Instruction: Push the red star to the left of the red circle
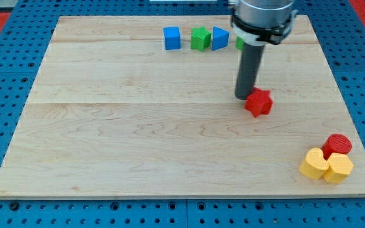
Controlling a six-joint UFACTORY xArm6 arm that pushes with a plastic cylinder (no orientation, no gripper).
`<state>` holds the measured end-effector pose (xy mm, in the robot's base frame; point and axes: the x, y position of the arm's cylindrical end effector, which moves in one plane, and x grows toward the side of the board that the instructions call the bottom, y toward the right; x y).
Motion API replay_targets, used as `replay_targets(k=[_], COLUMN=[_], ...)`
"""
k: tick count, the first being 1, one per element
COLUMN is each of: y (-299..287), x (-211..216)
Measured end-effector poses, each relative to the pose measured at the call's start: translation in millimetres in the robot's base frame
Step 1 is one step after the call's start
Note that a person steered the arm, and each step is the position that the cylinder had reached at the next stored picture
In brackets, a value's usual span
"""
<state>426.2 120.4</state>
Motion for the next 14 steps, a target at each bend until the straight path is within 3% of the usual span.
replay_targets(k=[3, 6, 8, 14], y=[69.9, 64.6, 29.0, 49.6], x=[5.3, 25.9, 28.6, 79.3])
